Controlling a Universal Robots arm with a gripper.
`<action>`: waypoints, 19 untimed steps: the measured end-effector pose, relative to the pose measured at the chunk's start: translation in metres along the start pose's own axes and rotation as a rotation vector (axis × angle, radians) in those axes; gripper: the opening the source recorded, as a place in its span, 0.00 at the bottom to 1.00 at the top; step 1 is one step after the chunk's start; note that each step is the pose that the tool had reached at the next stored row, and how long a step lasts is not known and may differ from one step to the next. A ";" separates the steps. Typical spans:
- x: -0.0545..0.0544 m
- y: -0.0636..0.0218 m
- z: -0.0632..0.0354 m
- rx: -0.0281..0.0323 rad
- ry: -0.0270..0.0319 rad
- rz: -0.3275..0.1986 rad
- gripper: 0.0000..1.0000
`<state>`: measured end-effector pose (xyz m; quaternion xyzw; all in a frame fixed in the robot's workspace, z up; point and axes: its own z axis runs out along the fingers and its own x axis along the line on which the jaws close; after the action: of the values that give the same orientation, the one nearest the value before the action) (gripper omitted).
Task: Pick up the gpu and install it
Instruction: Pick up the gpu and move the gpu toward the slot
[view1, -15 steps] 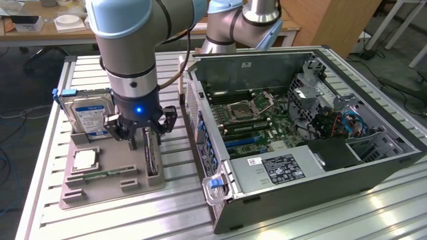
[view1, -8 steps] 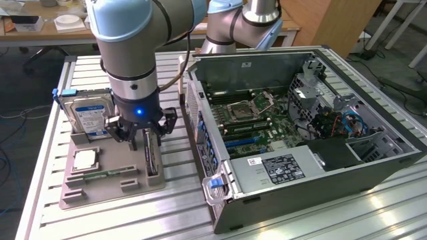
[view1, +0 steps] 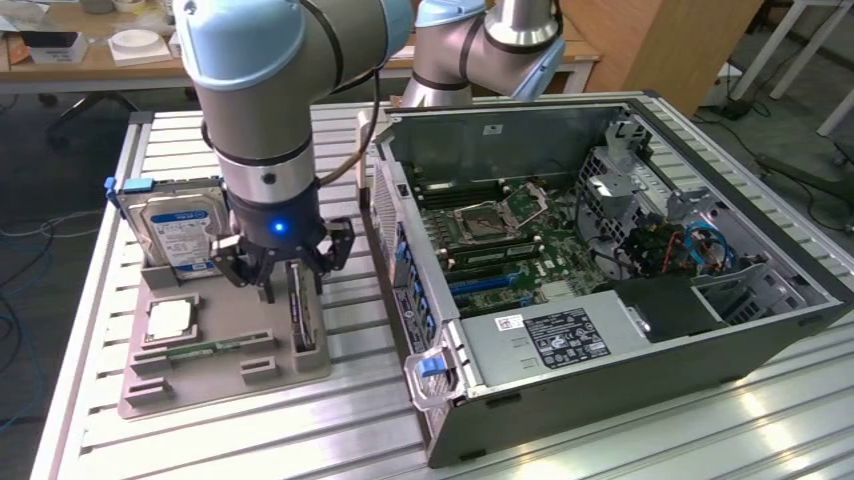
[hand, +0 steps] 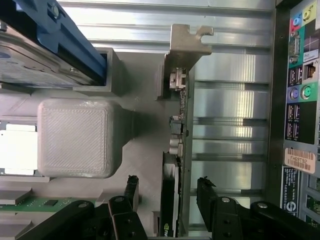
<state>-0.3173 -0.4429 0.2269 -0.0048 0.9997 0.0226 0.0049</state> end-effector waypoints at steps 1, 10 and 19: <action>0.000 -0.0001 0.0004 0.0001 0.0001 0.000 0.59; 0.000 -0.0035 0.0015 0.0001 0.0000 0.000 0.59; 0.000 -0.0051 0.0038 0.0002 0.0002 0.000 0.59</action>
<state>-0.3174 -0.4477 0.2228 -0.0048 0.9997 0.0225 0.0048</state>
